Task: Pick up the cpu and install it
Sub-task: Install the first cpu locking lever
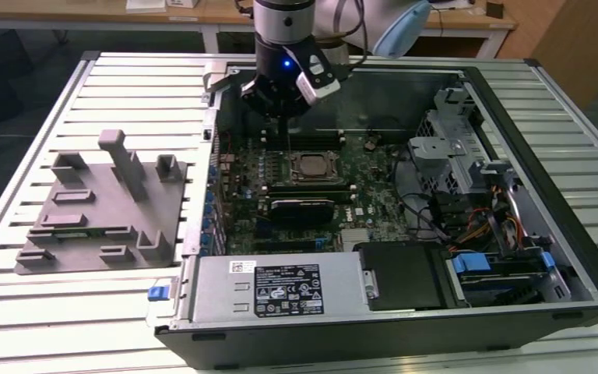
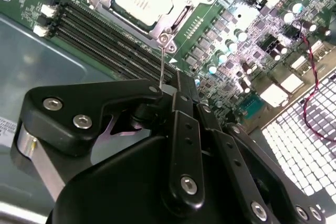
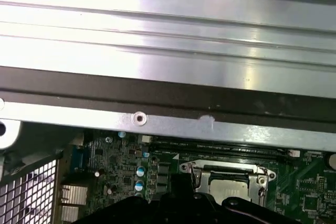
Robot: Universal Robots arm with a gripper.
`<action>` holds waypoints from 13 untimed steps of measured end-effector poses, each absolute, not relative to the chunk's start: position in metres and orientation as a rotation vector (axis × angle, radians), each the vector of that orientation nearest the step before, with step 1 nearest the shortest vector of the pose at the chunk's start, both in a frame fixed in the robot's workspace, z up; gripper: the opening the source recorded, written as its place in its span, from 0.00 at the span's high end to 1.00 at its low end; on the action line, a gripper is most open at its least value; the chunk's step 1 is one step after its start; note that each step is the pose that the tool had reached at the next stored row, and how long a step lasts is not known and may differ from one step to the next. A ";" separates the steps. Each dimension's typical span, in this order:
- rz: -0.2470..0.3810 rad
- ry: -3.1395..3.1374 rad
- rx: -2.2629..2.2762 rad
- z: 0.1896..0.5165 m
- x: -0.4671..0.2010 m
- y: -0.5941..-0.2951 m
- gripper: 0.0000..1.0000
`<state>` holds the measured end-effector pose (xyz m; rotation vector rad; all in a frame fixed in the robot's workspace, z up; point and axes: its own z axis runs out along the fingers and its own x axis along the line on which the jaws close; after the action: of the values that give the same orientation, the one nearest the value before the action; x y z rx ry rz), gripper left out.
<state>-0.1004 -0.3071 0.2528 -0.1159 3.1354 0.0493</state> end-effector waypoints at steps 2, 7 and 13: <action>0.050 3.135 -0.116 0.253 -0.100 -0.307 0.89; 0.050 3.136 -0.116 0.253 -0.098 -0.307 0.89; 0.050 3.136 -0.116 0.253 -0.093 -0.307 0.89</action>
<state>-0.0928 -0.3071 0.2530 -0.1160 3.1357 0.0497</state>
